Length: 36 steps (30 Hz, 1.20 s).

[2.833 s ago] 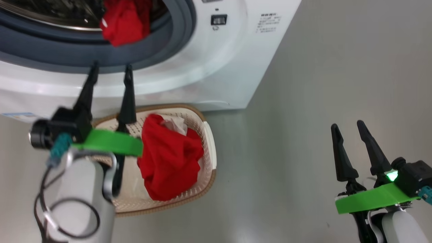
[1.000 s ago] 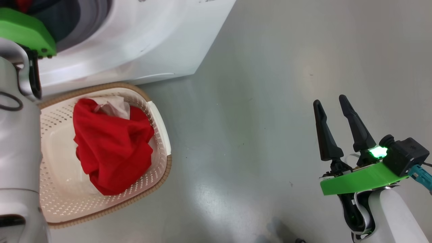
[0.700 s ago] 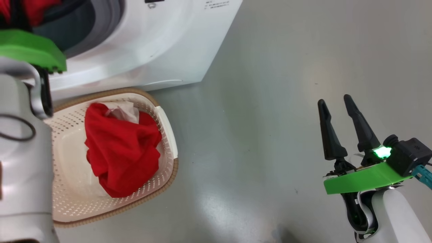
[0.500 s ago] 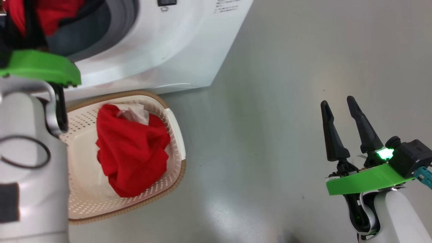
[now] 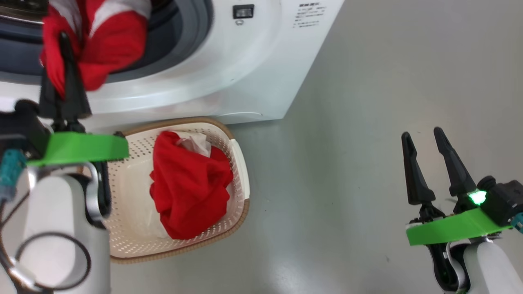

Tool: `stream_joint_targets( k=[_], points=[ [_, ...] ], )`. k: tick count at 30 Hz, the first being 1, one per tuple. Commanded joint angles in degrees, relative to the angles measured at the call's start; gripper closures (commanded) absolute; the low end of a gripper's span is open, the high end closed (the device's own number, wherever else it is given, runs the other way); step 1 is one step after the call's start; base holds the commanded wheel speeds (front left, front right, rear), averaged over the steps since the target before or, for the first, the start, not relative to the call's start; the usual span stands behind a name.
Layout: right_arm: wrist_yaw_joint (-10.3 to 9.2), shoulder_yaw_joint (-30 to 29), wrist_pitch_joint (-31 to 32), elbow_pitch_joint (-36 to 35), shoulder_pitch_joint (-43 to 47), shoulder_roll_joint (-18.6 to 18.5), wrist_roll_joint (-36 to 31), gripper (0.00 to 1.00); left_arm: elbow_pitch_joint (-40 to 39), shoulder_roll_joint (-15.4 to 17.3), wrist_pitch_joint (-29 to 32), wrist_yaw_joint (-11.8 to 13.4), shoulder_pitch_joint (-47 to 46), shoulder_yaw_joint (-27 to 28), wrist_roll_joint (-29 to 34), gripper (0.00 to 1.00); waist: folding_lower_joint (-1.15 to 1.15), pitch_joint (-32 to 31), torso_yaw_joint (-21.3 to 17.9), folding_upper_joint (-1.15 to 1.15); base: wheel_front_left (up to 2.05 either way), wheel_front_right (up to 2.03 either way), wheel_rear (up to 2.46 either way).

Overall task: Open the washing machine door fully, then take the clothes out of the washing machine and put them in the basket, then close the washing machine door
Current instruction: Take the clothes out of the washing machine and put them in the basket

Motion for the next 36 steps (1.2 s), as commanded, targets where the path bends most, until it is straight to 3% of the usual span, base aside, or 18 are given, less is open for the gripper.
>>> stream_joint_targets(
  k=[1,24,36],
  points=[
    [0.01,0.88,-0.37,-1.43,1.88,-0.77,-0.47,0.0,-2.93,1.21,-0.28,0.06,2.34,0.79,0.01,1.0,0.0,-1.24,1.29,0.0,0.0,0.0,0.0],
    [0.01,0.61,-0.37,-1.26,4.58,-1.4,-0.93,0.0,-26.09,1.13,-0.28,6.67,17.68,-7.43,-3.15,1.0,0.0,-5.08,4.83,0.0,0.0,0.0,0.0],
    [0.01,1.35,-0.37,-1.37,3.45,-1.29,-0.63,0.0,-18.14,1.13,-0.28,7.4,19.41,-10.69,-5.91,1.0,0.0,-3.07,3.84,0.0,0.0,0.0,0.0]
  ],
)
